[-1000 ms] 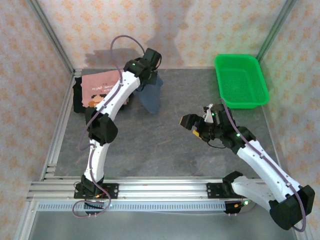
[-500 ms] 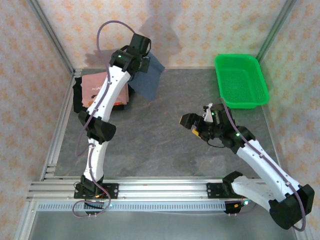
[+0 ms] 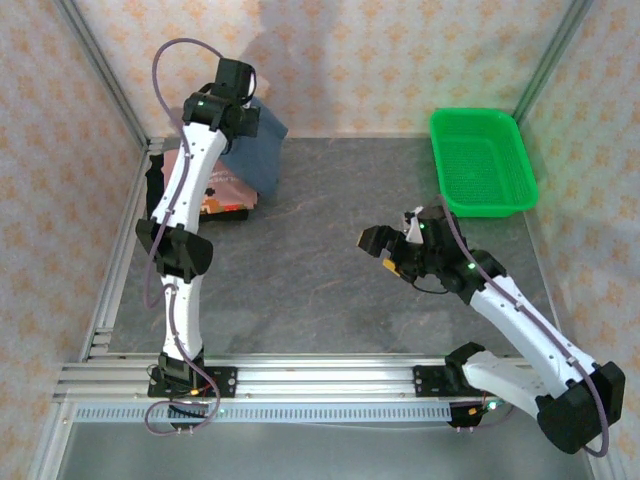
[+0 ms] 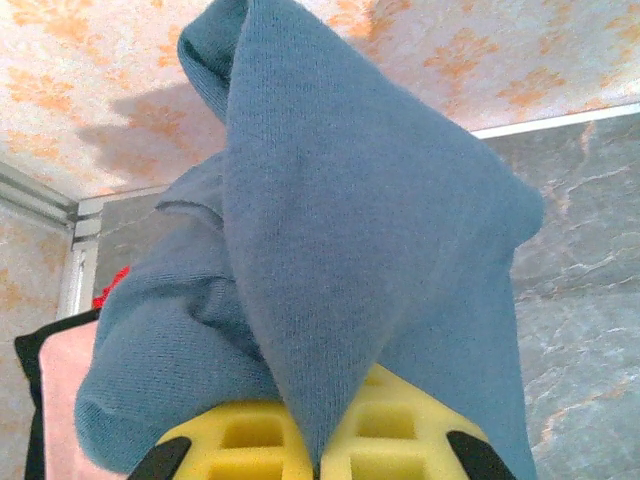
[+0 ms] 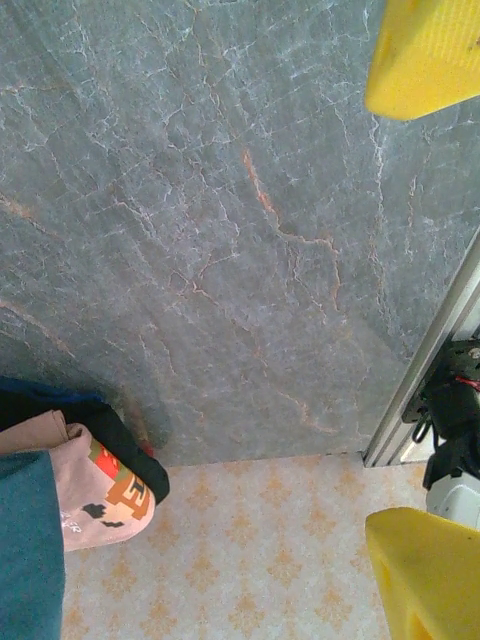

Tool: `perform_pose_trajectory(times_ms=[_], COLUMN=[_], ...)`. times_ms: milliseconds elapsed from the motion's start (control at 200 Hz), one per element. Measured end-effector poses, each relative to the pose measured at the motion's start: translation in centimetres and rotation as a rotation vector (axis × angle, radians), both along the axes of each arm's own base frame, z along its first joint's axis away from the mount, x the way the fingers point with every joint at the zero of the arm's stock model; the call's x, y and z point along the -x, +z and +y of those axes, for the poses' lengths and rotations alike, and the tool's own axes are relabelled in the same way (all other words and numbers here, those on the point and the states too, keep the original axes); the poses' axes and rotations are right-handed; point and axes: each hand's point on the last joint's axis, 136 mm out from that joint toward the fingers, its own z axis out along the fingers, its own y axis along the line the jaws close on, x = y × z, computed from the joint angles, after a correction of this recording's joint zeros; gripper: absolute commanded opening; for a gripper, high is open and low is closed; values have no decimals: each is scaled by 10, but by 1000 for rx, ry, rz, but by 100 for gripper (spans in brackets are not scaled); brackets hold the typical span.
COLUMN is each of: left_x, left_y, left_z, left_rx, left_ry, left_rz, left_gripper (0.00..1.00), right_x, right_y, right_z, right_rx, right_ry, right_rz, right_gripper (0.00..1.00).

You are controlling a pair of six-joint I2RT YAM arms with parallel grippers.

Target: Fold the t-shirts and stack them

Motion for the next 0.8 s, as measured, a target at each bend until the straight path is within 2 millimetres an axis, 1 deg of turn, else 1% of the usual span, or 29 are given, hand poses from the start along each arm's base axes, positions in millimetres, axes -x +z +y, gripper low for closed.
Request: perform_pose_trajectory(times_ms=[120,230,295,355,425,565,590,625,670,690,711,791,796,801], left_x=[2,3,4,3,3,4,5,5,5,5,4,3,3,3], left_y=[-6,-20,-31,-41,-50,-62,-64,-65,-67,-67,-69,-76,-77,-77], left_z=[10,19,29,43,64,108,114,122,130,134,138,152,153,153], left_rx=[-19,-45,-52,-52,-42,-13,-8,2,16,23,27,58,58,58], left_ry=[2,-3,7,27,59,132,142,156,172,184,194,238,238,239], left_rz=[22,59,85,104,123,141,143,144,143,141,140,137,138,139], left_gripper=[0,0,0,0,0,0,6,18,44,52,57,69,71,76], right_x=[-3,-6,-7,-9,-12,-22,-24,-26,-29,-30,-32,-35,-35,-36], right_y=[-6,-14,-19,-24,-28,-26,-25,-24,-24,-24,-23,-22,-22,-22], right_z=[3,6,7,9,11,17,18,20,22,23,24,26,26,26], right_rx=[2,6,11,17,25,26,25,25,25,25,26,27,27,28], right_ry=[1,4,5,9,9,14,15,17,20,23,24,29,29,29], right_rz=[23,51,70,90,107,117,118,120,124,125,125,127,127,126], right_gripper=[99,99,99,99,99,99,99,99,99,99,99,99,99,99])
